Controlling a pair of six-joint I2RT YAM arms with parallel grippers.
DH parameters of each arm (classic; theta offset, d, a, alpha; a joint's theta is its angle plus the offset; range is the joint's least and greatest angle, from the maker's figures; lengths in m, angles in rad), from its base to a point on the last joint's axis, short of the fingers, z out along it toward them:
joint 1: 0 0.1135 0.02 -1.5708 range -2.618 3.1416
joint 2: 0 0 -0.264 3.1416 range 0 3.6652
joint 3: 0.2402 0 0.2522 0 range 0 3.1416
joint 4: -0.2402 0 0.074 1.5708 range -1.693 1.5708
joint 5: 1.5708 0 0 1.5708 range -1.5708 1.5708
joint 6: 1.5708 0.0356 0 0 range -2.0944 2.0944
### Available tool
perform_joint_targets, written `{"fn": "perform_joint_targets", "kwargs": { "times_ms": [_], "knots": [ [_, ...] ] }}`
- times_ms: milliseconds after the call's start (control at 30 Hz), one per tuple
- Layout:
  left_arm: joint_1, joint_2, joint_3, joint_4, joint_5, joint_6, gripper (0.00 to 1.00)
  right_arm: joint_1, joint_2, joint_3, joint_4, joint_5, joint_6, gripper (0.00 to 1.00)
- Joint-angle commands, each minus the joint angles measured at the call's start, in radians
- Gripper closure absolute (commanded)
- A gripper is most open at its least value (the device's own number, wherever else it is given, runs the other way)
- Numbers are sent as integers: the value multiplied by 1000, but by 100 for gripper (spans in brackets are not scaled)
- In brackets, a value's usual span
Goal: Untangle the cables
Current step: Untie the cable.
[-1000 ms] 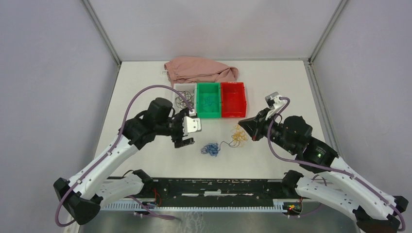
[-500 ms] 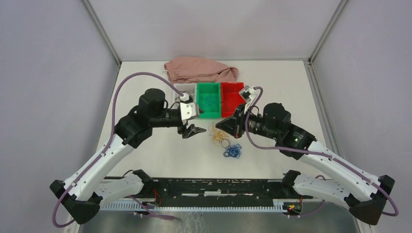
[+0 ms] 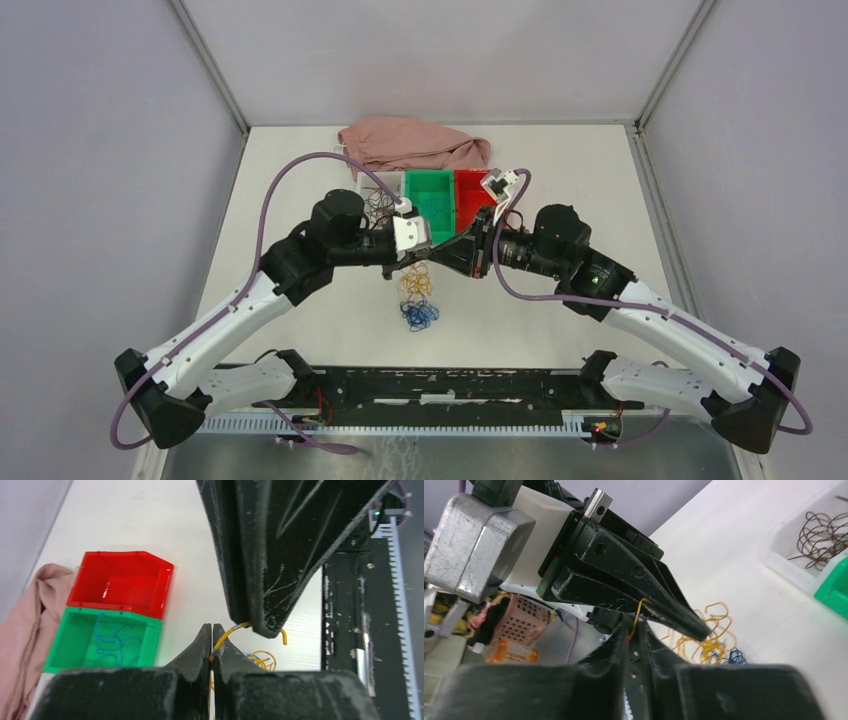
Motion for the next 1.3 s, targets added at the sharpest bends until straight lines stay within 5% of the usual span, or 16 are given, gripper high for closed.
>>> {"fn": "perform_joint_targets", "kwargs": {
  "times_ms": [0,133,267,833,1267],
  "knots": [
    [-4,-29,13,66,-87,-3,97,0,-47,-7,41,52,-9,66],
    [-3,-43,72,20,-56,-5,97,0,-118,-108,-19,242,-36,36],
    [-3,-44,137,-41,-8,-27,97,-2,-167,-212,3,302,-31,25],
    [-5,-37,213,-38,42,-119,97,-1,50,-148,252,169,78,26],
    [-5,-50,202,-38,34,-84,97,-1,-129,-201,125,232,56,30]
  ]
}}
